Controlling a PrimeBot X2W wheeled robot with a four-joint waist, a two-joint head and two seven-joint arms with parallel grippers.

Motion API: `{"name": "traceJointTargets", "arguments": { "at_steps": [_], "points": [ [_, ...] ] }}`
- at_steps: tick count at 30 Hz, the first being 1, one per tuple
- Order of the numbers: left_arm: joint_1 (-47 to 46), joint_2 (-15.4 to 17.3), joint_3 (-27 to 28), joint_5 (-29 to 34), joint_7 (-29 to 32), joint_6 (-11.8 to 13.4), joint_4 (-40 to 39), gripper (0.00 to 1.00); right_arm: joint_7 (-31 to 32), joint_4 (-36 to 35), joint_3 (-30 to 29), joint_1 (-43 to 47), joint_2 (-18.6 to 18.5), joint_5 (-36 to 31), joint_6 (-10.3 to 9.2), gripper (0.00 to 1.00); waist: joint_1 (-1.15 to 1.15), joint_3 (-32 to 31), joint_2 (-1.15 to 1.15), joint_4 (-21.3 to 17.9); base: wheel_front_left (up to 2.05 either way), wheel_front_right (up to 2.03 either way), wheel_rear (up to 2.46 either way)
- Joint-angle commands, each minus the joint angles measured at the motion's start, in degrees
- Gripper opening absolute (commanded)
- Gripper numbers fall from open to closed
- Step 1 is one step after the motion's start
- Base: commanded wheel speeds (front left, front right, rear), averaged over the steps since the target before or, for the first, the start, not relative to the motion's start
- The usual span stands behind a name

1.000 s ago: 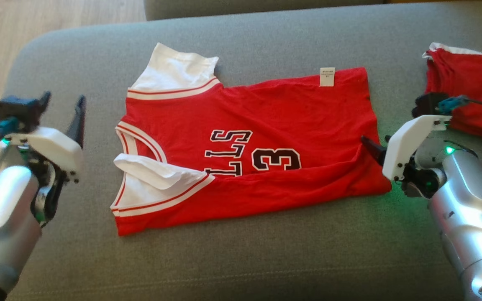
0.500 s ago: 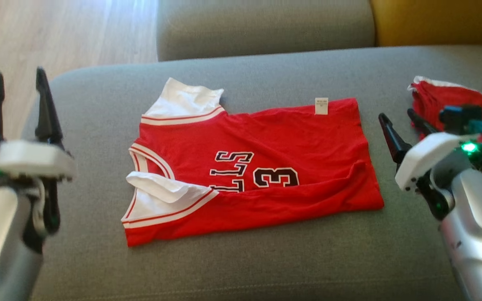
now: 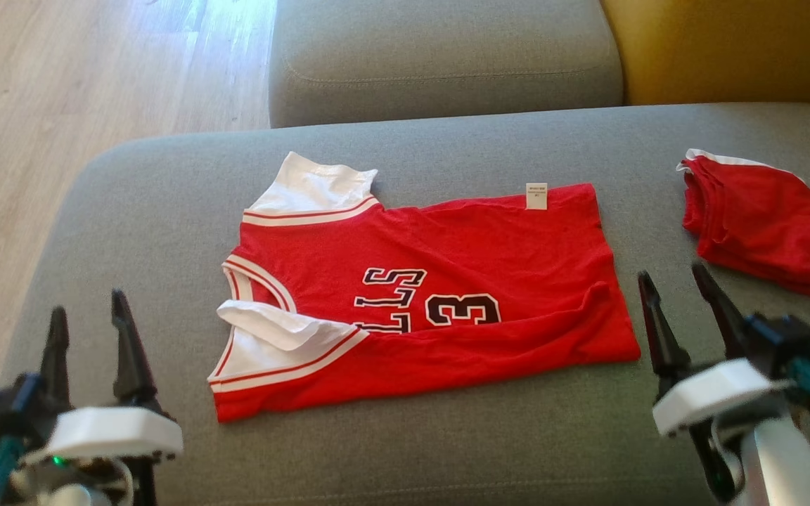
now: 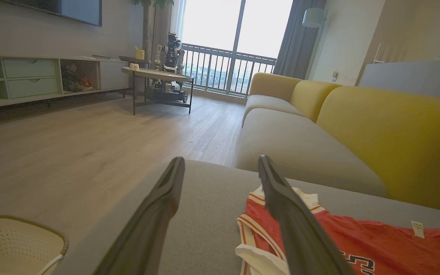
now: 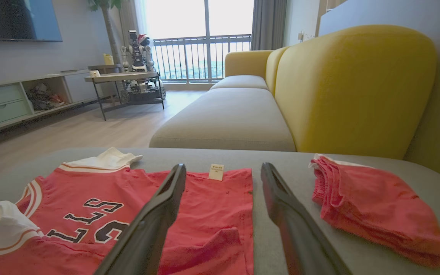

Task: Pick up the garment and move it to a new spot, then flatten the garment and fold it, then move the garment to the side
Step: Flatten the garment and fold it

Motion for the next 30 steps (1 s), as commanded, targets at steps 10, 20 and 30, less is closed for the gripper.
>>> {"name": "traceJointTargets", "arguments": {
  "at_steps": [10, 20, 30],
  "points": [
    [0.8, -7.7, 6.9, 8.7, -0.3, -6.1, 1.4, 1.00, -0.3, -5.5, 0.5, 4.3, 0.7, 1.5, -0.02, 1.00, 0.01, 0.5, 0.00, -0.8, 0.00, 0.00, 0.00],
    [-0.8, -9.3, 5.5, 12.9, -0.3, -9.3, 15.5, 1.00, 0.1, -5.9, 1.2, 3.2, 0.7, 2.8, -0.02, 1.00, 0.01, 1.9, 0.00, -2.6, 0.00, 0.00, 0.00],
    [-7.3, -10.2, 5.4, 10.0, 2.9, -9.9, 33.5, 1.00, 0.6, -6.6, 0.7, 2.6, 0.7, 2.4, -0.02, 1.00, 0.01, 4.6, 0.00, -5.8, 0.00, 0.00, 0.00]
  ]
}}
